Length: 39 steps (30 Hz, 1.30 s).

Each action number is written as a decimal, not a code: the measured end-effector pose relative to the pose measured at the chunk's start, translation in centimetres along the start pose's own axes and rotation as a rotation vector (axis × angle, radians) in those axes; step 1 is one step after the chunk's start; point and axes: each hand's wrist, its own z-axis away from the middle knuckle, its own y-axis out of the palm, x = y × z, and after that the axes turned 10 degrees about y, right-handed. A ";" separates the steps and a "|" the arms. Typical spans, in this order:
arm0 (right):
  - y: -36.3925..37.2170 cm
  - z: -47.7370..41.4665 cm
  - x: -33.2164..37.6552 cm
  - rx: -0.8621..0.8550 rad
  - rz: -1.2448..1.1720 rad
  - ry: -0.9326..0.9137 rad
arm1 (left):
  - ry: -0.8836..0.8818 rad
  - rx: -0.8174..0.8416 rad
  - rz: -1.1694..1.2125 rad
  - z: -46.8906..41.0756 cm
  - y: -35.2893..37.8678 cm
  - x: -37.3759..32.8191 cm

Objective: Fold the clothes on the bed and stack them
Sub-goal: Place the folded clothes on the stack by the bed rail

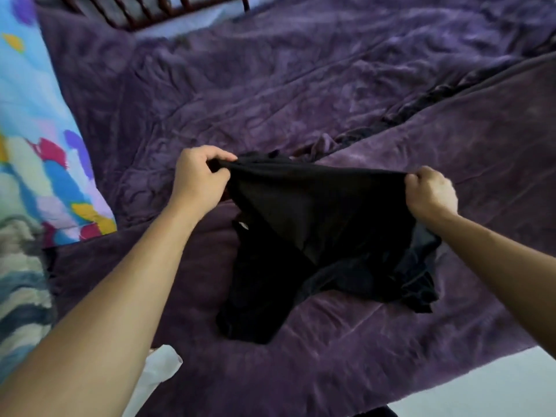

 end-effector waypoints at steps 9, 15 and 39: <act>-4.8 1.9 -12.7 0.275 0.494 0.327 | -0.192 0.238 -0.255 8.3 1.5 2.7; 0.1 5.1 -9.3 0.396 0.617 -0.049 | -0.511 0.413 -0.246 15.5 6.0 7.7; -1.2 7.2 2.8 0.059 -0.304 -0.333 | -0.173 0.090 0.139 9.3 7.5 0.0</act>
